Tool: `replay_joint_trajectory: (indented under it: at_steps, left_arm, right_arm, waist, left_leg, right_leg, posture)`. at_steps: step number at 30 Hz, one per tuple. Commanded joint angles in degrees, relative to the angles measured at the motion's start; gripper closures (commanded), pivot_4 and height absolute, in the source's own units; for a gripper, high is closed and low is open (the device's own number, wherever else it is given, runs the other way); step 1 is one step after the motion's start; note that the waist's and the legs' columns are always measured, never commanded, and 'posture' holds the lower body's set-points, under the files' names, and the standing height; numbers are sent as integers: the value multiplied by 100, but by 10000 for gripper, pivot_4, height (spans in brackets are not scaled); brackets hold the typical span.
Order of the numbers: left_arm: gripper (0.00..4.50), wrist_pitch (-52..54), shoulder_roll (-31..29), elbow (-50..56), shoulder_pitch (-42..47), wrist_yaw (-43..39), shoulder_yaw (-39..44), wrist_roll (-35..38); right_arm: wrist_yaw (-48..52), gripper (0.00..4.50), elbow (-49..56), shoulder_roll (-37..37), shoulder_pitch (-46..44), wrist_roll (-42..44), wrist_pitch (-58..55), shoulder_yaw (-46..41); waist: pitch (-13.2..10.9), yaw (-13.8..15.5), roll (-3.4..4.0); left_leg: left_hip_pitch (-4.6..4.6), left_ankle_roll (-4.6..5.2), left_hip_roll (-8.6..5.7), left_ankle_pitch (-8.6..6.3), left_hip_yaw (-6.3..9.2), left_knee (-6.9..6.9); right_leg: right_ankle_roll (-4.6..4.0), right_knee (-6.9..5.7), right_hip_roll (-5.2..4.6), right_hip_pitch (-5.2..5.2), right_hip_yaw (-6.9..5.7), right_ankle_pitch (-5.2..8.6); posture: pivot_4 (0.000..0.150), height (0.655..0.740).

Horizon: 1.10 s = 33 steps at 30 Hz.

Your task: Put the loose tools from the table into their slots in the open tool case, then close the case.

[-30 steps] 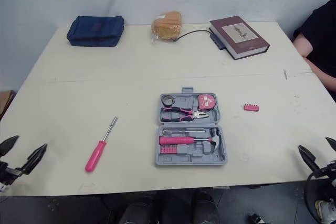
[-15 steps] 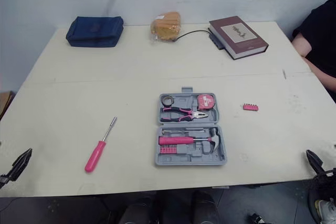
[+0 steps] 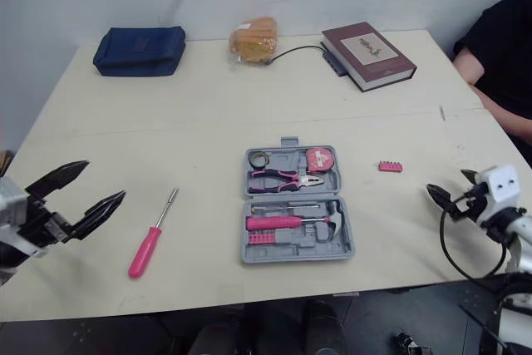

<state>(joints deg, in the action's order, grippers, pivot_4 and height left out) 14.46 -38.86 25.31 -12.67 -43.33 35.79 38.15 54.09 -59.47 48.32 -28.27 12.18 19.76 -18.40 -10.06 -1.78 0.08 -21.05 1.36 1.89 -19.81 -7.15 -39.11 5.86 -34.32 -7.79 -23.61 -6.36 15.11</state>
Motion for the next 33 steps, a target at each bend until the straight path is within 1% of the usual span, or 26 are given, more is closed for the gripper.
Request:
replay_joint_trajectory:
  at_steps: [1, 4, 5, 6, 7, 9, 13, 15, 17, 20, 24, 26, 28, 30, 33]
  left_arm:
    - [505, 178, -171, 323, 298, -33, -258, 200]
    - [505, 356, -257, 446, 676, -52, -572, 290]
    - [505, 421, -280, 481, 799, -55, -673, 337]
    - [505, 478, -303, 511, 907, -75, -775, 374]
    - [505, 522, -317, 532, 984, -101, -852, 401]
    - [505, 586, -337, 544, 1080, -145, -957, 423]
    - [505, 744, -394, 640, 1225, -239, -1114, 537]
    - [505, 803, -421, 635, 1273, -309, -1159, 579]
    - [505, 854, -464, 639, 1321, -425, -1227, 620]
    - [505, 891, -498, 625, 1375, -509, -1271, 638]
    - [505, 964, -573, 631, 1566, -598, -1396, 648]
    - [505, 1008, -593, 649, 1619, -617, -1427, 665]
    - [505, 1061, -596, 684, 1633, -627, -1419, 701]
    - [505, 1107, -613, 718, 1601, -673, -1388, 722]
    - [505, 1193, -633, 828, 1553, -643, -1359, 756]
  right_arm:
    - [78, 0, -207, 151, -332, -201, 80, 167]
    - [254, 0, -401, 123, -731, -324, 78, 343]
    - [315, 0, -440, 93, -898, -349, 9, 401]
    - [332, 0, -469, 60, -1074, -412, -88, 488]
    - [355, 0, -492, 31, -1225, -473, -172, 579]
    - [470, 0, -541, -6, -1423, -531, -312, 688]
    - [1734, 0, -347, -26, -1613, -248, -981, 747]
    - [2067, 0, -308, -23, -1642, -298, -882, 829]
    - [2180, 0, -411, 3, -1731, -449, -569, 958]
    - [2389, 0, -545, -14, -1835, -416, -289, 947]
    - [2208, 0, -979, 90, -2247, -941, -131, 1337]
    - [2278, 0, -1120, 121, -2371, -1120, -81, 1470]
    - [2402, 0, -1222, 126, -2439, -1219, -103, 1536]
    - [2241, 0, -1311, 80, -2539, -1198, -168, 1465]
    - [2075, 0, -1435, 105, -2588, -1400, -143, 1584]
  waist:
    - [0, 25, 0]
    - [-2, 13, 5]
    - [-6, 1, 11]
    - [-22, -67, 40]
    - [-26, -74, 42]
    - [-33, -67, 54]
    - [-35, 1, 56]
    - [-37, 27, 59]
    - [-38, 28, 61]
    - [-38, 12, 61]
    - [-42, 6, 67]
    - [-42, 4, 68]
    - [-42, 4, 68]
    - [-43, 9, 68]
    - [-43, 4, 70]
  left_leg:
    - [-1, 0, 2, 1, 1, -1]
    - [-10, 9, -7, 9, 7, -5]
    - [-10, 15, -16, 16, 34, 0]
    - [-15, 19, -31, 27, 81, 5]
    - [-8, 19, -47, 47, 156, 3]
    - [-10, 22, -43, 50, 121, 0]
    - [-10, 11, -18, 46, 110, 0]
    - [-11, 10, -15, 47, 106, -1]
    - [-10, 10, -17, 47, 105, -4]
    - [-6, 10, -18, 47, 97, -5]
    - [-6, 5, -14, 46, 92, -4]
    - [-6, 4, -13, 45, 89, -3]
    - [-9, 3, -11, 45, 88, -3]
    - [-9, 2, -11, 44, 88, -3]
    - [-7, 3, -12, 45, 84, -5]
  right_leg:
    - [0, -3, 5, 1, 0, 0]
    - [6, 9, 1, 9, -3, -3]
    - [10, 24, -13, 27, -20, -6]
    - [13, 25, -40, 63, -65, -7]
    - [18, 46, -66, 115, -148, -10]
    - [20, 34, -44, 99, -139, -11]
    - [15, 42, -7, 91, -131, -8]
    - [15, 41, -1, 88, -126, -8]
    - [15, 38, -1, 87, -123, -8]
    - [16, 35, -1, 85, -116, -9]
    - [15, 33, 6, 78, -109, -9]
    - [14, 33, 8, 75, -106, -8]
    - [14, 35, 10, 72, -105, -8]
    - [14, 35, 11, 72, -105, -8]
    - [14, 33, 10, 72, -100, -8]
  posture:
    - [1500, 7400]
    - [1500, 7400]
    - [1500, 7400]
    - [1500, 7400]
    - [1500, 7400]
    - [1500, 7400]
    - [1500, 7400]
    - [1500, 7400]
    - [1500, 7400]
    - [1500, 7400]
    - [1500, 7400]
    - [1500, 7400]
    - [1500, 7400]
    - [1500, 7400]
    - [1500, 7400]
